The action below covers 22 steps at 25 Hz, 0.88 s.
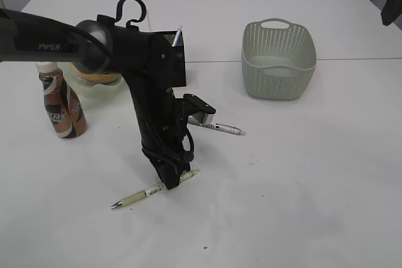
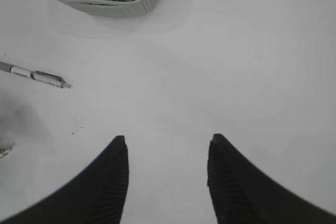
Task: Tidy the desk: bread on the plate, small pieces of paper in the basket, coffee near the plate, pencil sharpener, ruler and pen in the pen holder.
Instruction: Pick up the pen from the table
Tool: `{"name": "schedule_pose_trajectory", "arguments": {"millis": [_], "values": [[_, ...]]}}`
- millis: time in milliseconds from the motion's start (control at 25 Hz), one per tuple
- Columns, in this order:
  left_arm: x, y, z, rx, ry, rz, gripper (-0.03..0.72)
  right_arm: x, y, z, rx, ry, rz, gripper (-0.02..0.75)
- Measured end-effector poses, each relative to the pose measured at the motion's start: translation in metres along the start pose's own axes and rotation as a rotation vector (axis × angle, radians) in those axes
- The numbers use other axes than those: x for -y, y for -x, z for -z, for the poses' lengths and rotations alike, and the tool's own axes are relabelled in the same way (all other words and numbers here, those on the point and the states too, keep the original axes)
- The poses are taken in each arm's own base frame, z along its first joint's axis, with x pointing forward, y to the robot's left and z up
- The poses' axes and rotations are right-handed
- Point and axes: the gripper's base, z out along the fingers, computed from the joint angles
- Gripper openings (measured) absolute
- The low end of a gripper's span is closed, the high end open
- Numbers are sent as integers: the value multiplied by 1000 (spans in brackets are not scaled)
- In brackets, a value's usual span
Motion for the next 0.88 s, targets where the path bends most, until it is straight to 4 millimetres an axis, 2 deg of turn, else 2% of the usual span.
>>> {"name": "schedule_pose_trajectory", "arguments": {"millis": [200,560,880], "values": [[1,0,-1,3,-9,51,96,0,0,0,0,-4,1,365],[-10,6,0,104,-48,447,92,1,0,0,1,-6,2,365],[-11,8,1,126,-46,491,91,1,0,0,1,-8,3,365]]}}
